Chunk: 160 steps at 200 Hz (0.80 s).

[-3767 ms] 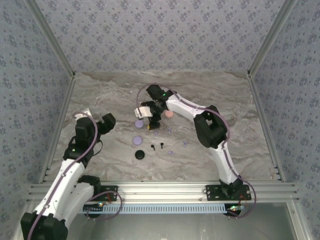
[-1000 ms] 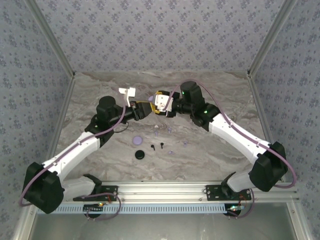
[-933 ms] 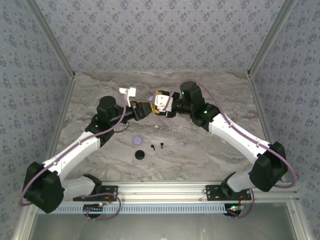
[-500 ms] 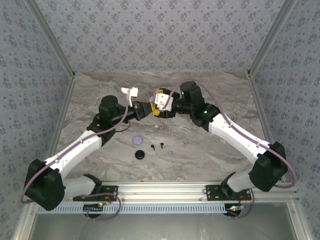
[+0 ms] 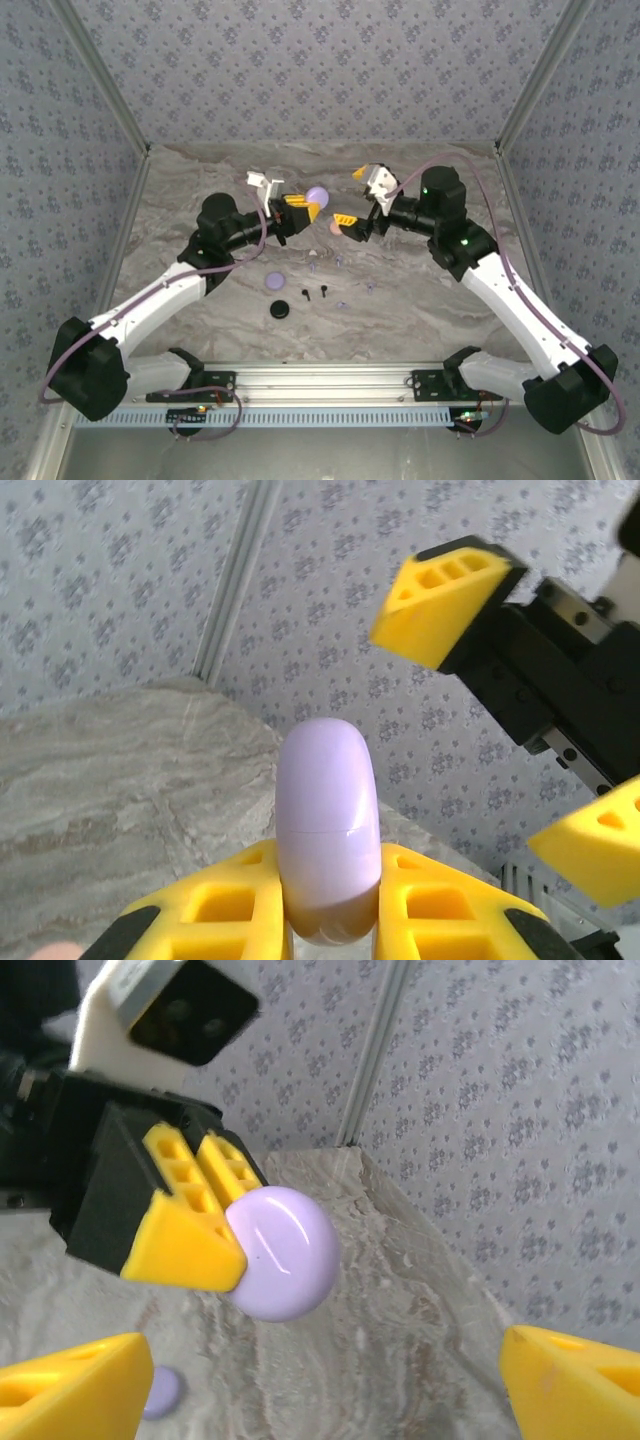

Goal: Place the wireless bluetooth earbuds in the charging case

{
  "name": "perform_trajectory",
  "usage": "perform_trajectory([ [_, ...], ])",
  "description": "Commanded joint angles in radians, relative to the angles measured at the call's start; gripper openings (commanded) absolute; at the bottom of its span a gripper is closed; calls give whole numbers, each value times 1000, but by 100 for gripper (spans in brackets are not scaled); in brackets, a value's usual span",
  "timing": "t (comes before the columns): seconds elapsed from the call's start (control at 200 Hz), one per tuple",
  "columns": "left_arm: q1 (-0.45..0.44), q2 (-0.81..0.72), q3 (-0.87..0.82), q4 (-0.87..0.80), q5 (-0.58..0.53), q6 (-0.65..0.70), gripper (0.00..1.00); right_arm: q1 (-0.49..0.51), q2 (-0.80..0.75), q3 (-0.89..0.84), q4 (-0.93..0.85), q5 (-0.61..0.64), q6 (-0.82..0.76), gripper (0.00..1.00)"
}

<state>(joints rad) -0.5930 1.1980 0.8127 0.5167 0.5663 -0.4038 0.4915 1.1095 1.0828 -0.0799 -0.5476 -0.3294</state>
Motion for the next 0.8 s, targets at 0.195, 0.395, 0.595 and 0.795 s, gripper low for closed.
perform_trajectory([
  [0.195, -68, 3, 26, 80, 51, 224, 3, -10, -44, -71, 87, -27, 268, 94],
  [0.395, -84, 5, 30, 62, 67, 248, 0, -7, -6, -48, 95, -1, 275, 93],
  [0.595, -94, 6, 34, 49, 72, 272, 0, -18, 18, -23, 90, 22, 275, 92],
  [0.795, -98, 7, 39, 32, 75, 291, 0, -43, 32, 2, 91, 12, 283, 92],
])
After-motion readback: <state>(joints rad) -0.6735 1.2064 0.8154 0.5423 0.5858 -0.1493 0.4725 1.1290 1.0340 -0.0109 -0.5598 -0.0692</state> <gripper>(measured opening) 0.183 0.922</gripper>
